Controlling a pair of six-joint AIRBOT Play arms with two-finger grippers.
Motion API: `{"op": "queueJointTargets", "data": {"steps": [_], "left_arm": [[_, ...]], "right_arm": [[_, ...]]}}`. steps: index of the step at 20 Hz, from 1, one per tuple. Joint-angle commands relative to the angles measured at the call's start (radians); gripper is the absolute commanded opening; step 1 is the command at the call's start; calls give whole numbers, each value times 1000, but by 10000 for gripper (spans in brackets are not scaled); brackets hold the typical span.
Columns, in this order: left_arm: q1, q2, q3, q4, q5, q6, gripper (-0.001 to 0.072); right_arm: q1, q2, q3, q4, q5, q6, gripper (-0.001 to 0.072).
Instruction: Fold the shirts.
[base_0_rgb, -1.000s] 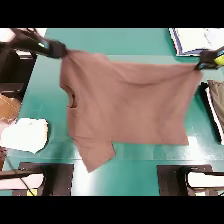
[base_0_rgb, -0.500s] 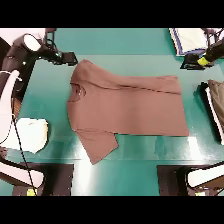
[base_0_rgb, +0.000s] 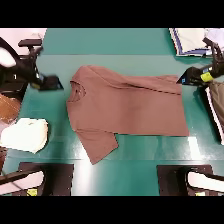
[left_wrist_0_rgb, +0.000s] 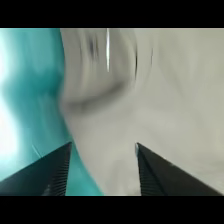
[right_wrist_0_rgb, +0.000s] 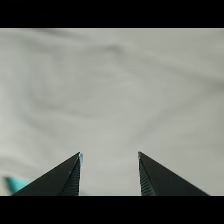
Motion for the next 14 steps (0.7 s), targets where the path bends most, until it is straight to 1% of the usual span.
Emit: {"op": "queueJointTargets", "data": {"steps": [1, 3, 6, 8, 12, 14], "left_arm": [[8, 178, -373, -86, 65, -2, 470], [8, 227, -517, -153, 108, 11, 470], [8, 234, -639, -235, 174, 42, 470], [-13, 234, -682, -280, 224, 69, 470], [-140, 234, -713, -285, 342, 56, 469], [-173, 234, -711, -330, 385, 58, 467]], "right_arm": [[-29, 181, -245, 145, -94, -27, 411], [-29, 246, -298, 142, -117, -27, 411], [-29, 315, -331, 142, -135, -26, 411], [-29, 342, -338, 142, -138, -26, 411], [-29, 372, -338, 142, -140, -26, 411], [-29, 383, -338, 138, -132, -26, 411]]}}
